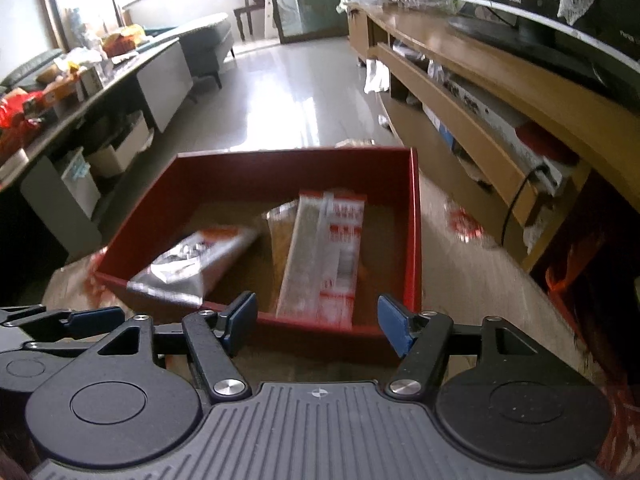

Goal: Organize snacks
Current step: 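Lower both packets into the red box and open the tools, then grasp the round bread in clear wrap with the left tool while the right tool grasps the red Trolli bag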

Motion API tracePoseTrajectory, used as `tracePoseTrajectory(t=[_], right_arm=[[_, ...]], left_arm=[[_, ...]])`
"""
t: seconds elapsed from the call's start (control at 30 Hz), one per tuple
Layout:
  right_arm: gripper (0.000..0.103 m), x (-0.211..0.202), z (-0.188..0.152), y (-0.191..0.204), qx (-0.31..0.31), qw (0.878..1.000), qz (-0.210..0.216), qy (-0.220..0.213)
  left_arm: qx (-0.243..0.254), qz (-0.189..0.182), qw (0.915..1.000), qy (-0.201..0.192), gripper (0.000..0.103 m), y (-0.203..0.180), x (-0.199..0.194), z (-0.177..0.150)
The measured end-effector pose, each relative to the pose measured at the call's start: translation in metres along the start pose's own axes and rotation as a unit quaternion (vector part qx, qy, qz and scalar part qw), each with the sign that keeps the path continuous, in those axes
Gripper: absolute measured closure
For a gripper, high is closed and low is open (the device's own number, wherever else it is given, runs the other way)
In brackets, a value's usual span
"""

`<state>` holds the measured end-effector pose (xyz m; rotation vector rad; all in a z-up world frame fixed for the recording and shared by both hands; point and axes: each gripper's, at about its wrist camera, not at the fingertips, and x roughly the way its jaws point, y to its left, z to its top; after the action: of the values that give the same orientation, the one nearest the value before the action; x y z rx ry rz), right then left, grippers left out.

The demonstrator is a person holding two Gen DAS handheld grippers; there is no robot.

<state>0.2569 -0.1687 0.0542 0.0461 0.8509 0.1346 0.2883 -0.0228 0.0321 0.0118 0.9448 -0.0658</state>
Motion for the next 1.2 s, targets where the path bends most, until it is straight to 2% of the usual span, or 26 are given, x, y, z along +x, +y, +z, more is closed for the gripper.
tracePoseTrajectory(t=[0.37, 0.6, 0.87, 0.93, 1.03, 1.2], right_arm=[[0.028, -0.018, -0.024, -0.006, 0.013, 1.0, 0.004, 0.024], [0.026, -0.023, -0.027, -0.009, 0.015, 0.999, 0.015, 0.024], [0.026, -0.02, -0.029, -0.011, 0.017, 0.999, 0.021, 0.039], [0.026, -0.02, -0.03, -0.011, 0.013, 0.999, 0.021, 0.043], [0.026, -0.02, -0.033, -0.011, 0.008, 0.999, 0.017, 0.047], [0.026, -0.024, -0.046, -0.015, 0.004, 0.998, 0.007, 0.062]], left_arm=[[0.008, -0.031, 0.998, 0.055, 0.043, -0.009, 0.004, -0.036], [0.028, -0.032, 0.9968, 0.068, 0.022, -0.023, 0.012, -0.042], [0.029, -0.043, 0.9943, 0.094, 0.012, -0.022, 0.028, -0.047], [0.016, -0.054, 0.9927, 0.106, 0.015, -0.019, 0.035, -0.049], [0.008, -0.063, 0.9914, 0.115, 0.031, -0.018, 0.035, -0.051], [0.017, -0.061, 0.9921, 0.108, 0.035, -0.017, 0.025, -0.059]])
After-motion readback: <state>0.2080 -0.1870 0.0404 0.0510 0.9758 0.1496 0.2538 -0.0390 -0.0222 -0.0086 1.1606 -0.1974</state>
